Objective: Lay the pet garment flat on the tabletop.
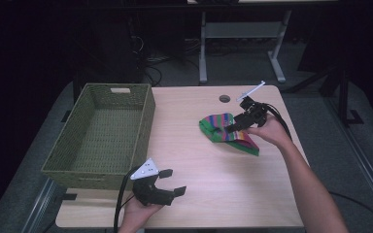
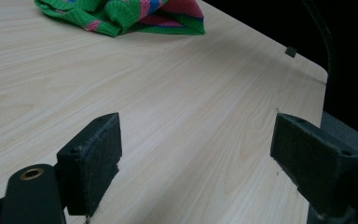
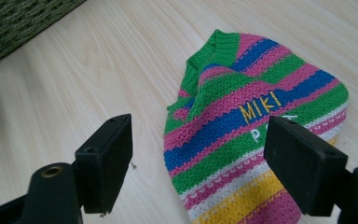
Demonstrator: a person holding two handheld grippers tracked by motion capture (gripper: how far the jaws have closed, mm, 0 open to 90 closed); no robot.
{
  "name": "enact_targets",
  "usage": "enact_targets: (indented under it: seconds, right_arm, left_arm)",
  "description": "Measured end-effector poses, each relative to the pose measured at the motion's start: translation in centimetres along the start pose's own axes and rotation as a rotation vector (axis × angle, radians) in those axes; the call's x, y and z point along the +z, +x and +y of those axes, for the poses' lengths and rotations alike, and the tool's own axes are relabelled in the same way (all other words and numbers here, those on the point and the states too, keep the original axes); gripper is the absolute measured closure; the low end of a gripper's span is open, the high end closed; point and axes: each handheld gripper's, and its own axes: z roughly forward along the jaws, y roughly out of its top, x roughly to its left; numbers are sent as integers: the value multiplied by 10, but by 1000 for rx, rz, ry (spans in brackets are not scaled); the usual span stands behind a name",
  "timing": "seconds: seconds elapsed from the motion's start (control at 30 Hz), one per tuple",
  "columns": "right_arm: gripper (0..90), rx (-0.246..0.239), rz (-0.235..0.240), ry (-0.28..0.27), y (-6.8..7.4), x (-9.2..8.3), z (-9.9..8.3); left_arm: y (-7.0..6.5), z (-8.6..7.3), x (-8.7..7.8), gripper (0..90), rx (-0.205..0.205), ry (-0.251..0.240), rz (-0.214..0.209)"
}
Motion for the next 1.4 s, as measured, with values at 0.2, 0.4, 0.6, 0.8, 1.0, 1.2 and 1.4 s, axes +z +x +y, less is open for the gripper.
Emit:
enact_targets:
  seconds: [0.2, 0.4, 0.6, 0.8, 1.0, 1.2, 1.4]
  right_arm:
    - [228, 4, -19, 28, -5, 12, 0]
    - [247, 16, -46, 49, -11, 23, -1]
    - [277, 25, -57, 74, -17, 34, -2]
    - [346, 63, -94, 91, -20, 49, -5]
    - [466, 73, -177, 117, -18, 61, -4]
    - [586, 64, -235, 110, -16, 69, -9]
    - [712, 39, -291, 98, -13, 70, -13]
  left_arm:
    - [0, 1, 1, 161, -4, -8, -3]
    - [0, 1, 2, 161, -3, -5, -7]
    - [1, 1, 1, 161, -2, -9, -7]
    - [0, 1, 2, 161, 3, -6, -9]
    - [0, 1, 1, 161, 4, -5, -9]
    - [-1, 1, 1, 162, 8, -4, -11]
    - [-2, 2, 2, 162, 11, -5, -11]
